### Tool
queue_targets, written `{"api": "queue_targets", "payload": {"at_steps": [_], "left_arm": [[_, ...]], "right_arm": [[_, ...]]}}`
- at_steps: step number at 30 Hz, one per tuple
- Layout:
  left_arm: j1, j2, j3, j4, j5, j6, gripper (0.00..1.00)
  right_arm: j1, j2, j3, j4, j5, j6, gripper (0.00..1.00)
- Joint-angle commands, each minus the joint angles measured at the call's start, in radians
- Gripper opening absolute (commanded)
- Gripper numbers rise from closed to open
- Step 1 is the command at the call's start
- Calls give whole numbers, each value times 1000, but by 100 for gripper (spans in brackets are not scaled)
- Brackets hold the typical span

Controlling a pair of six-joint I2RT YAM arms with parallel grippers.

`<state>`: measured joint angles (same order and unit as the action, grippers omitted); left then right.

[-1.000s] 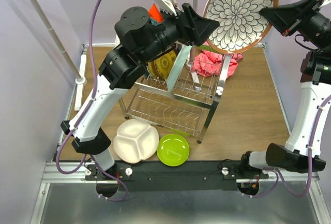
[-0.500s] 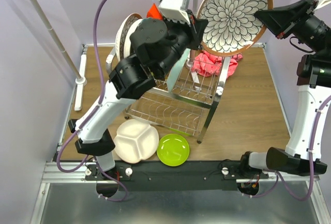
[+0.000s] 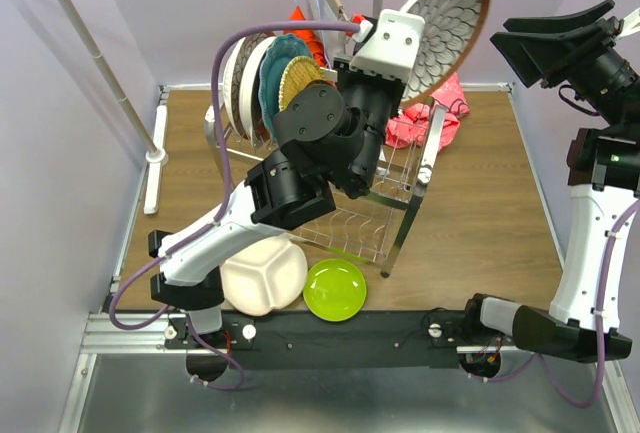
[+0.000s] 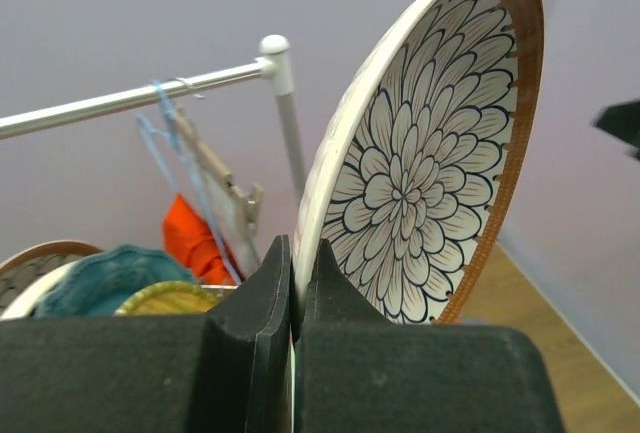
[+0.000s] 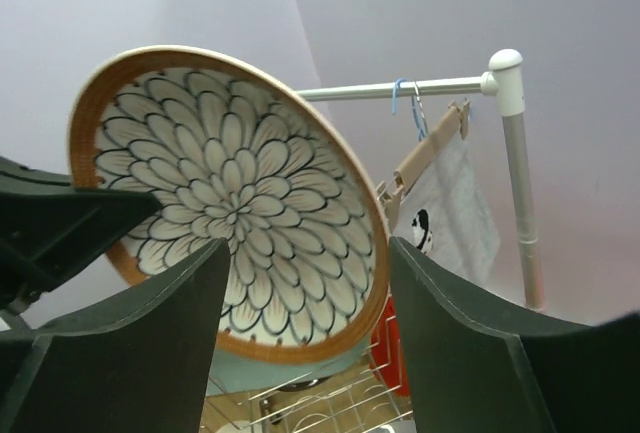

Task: Load the plates into the dish rack
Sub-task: Pass the plate from the right arm to the left, then insert the plate into the dish rack

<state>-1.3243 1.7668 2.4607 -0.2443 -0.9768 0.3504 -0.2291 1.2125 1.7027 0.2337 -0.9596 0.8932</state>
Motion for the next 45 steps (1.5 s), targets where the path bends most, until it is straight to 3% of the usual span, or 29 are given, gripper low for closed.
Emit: {"api": "queue_targets", "payload": {"at_steps": [1, 3, 8, 10, 12, 19, 27, 36, 45], "left_arm": [[8, -53, 1, 238, -114, 113, 0], [1, -67, -11, 275, -151, 148, 0], [-64, -73, -20, 356, -184, 188, 0], [-81, -75, -22, 393, -267, 328, 0], [-107, -67, -22, 436, -292, 370, 0], [-168, -44, -32, 539, -416, 518, 0], [-219, -23, -71, 672, -513, 639, 0], [-233, 69, -59, 979, -576, 984, 0], [-231, 118, -31, 938, -550, 1000, 0]], "right_arm": [[4, -48, -12, 33, 33, -14, 88], [4, -65, -12, -2, 57, -92, 100], [4, -165, -51, -121, 195, -284, 100], [4, -168, -40, -193, 252, -339, 100], [4, -162, -29, -230, 294, -370, 100], [4, -159, -55, -408, 436, -422, 100], [4, -166, -109, -461, 506, -445, 100], [4, -185, -163, -464, 519, -432, 100], [8, -200, -190, -464, 527, -430, 100]]}}
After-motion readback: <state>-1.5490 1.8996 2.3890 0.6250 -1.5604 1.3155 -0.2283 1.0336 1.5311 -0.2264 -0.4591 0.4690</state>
